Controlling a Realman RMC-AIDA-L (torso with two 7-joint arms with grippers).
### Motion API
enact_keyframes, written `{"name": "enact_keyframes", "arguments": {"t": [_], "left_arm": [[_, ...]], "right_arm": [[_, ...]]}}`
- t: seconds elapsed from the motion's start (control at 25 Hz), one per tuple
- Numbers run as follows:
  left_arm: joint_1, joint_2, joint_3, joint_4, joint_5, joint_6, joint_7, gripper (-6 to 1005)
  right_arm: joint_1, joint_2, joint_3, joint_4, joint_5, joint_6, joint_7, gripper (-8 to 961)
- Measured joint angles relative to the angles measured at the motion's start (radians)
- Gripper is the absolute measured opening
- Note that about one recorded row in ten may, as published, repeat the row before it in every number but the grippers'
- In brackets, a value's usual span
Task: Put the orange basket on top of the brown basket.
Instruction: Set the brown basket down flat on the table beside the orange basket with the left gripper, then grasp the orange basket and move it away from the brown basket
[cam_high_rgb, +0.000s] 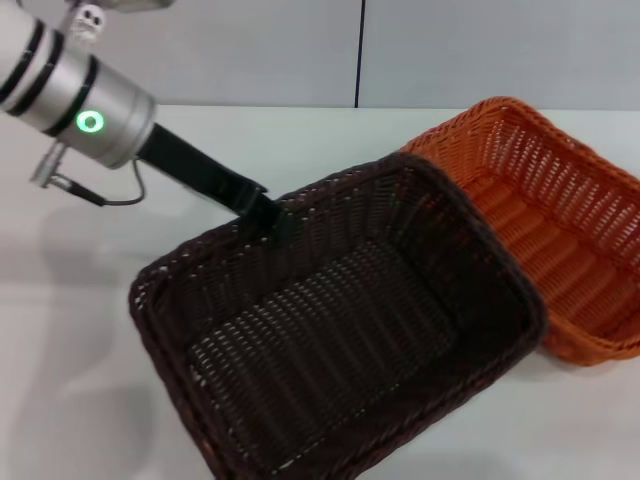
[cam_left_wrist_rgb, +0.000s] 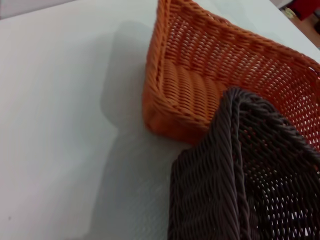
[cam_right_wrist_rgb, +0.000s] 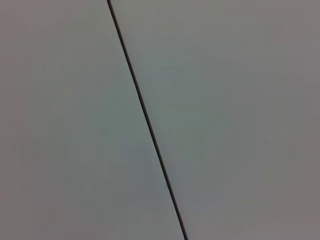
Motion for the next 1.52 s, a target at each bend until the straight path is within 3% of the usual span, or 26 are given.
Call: {"name": "enact_keyframes", "arguments": {"t": [0.32,0.8,0.92,1.12,1.28,1.36,1.4,1.52], "left_arm": [[-0.037,-0.004,0.008,0.081,0.004,0.068,0.027,307],[0.028,0.007,-0.045,0.010,-0.038,0.086,0.013,326],[0.048,0.014,-0.046,-0.002,-0.085,0.089,0.029,457],[0.095,0.015,-0.047,-0.035,-0.204,0.120,0.092,667],[0.142,0.003,-0.047,-0.062,-0.325,0.186,0.186,812],[0.155,-0.001,-0.047,-0.067,-0.364,0.209,0.215,859],[0.161,-0.003,-0.047,-0.067,-0.386,0.222,0.231,858],[0.167,-0.005,-0.047,-0.062,-0.429,0.260,0.260,855]], "right_arm": [[-0.010,0.002,-0.003,0.016,0.000,0.000,0.000,790],[-0.019,-0.005,-0.062,0.009,-0.001,0.006,0.021,790],[-0.037,-0.019,-0.134,-0.017,-0.002,0.013,0.085,790],[-0.087,-0.084,-0.314,-0.087,-0.107,0.007,0.386,790],[-0.138,-0.169,-0.390,-0.240,-0.474,-0.062,0.823,790],[-0.152,-0.216,-0.355,-0.342,-0.742,-0.176,1.090,790],[-0.153,-0.228,-0.338,-0.373,-0.820,-0.215,1.170,790],[-0.123,-0.265,-0.155,-0.529,-1.203,-0.470,1.482,790]]}}
